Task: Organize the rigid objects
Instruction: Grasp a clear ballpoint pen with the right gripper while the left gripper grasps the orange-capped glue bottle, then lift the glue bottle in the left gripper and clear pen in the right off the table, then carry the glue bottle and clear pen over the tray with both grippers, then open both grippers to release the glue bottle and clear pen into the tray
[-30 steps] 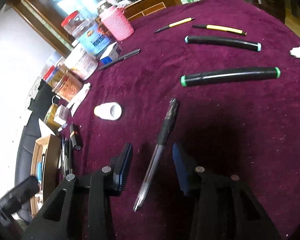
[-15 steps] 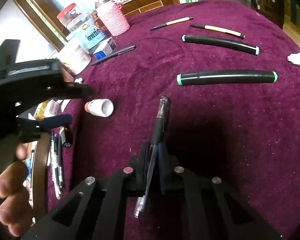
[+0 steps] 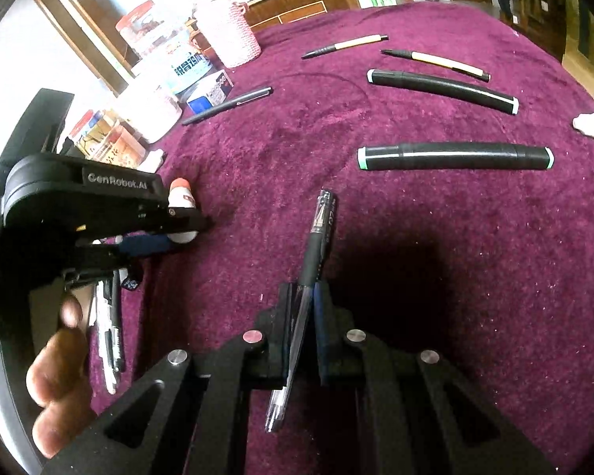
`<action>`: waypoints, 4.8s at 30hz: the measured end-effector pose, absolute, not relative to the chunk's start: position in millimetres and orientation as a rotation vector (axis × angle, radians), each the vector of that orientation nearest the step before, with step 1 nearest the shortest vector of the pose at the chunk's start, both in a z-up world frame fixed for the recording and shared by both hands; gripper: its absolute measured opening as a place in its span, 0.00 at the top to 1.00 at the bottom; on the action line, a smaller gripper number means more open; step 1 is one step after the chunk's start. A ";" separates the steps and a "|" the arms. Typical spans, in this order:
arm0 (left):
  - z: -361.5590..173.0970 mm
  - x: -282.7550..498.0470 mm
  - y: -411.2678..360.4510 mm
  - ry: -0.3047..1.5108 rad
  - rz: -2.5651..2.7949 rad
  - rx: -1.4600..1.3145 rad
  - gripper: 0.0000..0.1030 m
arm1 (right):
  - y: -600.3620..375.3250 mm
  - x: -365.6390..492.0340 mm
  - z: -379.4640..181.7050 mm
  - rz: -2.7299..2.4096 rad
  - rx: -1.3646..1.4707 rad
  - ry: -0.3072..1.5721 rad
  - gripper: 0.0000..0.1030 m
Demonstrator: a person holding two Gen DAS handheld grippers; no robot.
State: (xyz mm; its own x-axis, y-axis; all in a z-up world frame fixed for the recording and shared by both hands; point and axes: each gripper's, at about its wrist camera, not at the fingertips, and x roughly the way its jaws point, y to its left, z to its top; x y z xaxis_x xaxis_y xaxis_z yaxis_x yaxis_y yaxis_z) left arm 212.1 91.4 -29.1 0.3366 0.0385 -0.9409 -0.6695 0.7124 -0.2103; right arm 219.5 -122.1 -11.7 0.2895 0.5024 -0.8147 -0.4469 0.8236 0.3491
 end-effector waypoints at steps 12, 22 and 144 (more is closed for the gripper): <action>-21.5 150.0 72.7 1.125 0.457 -0.594 0.76 | -115.7 214.8 -10.2 0.649 -0.015 1.076 0.92; -14.2 63.6 22.6 1.136 0.399 -0.475 0.76 | -120.8 213.1 -7.2 0.730 0.071 1.079 0.93; 0.2 -90.0 235.8 0.862 0.514 -0.814 0.76 | 125.3 4.9 2.2 1.134 -0.143 1.115 0.92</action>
State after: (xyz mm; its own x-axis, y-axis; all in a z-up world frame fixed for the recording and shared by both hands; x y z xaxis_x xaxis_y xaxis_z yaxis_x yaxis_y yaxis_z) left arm -90.0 235.8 0.2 0.5629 0.0777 -0.8229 -0.6868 0.5978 -0.4134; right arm 4.9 125.3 2.2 -0.0176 0.6454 -0.7637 -0.7740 0.4747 0.4190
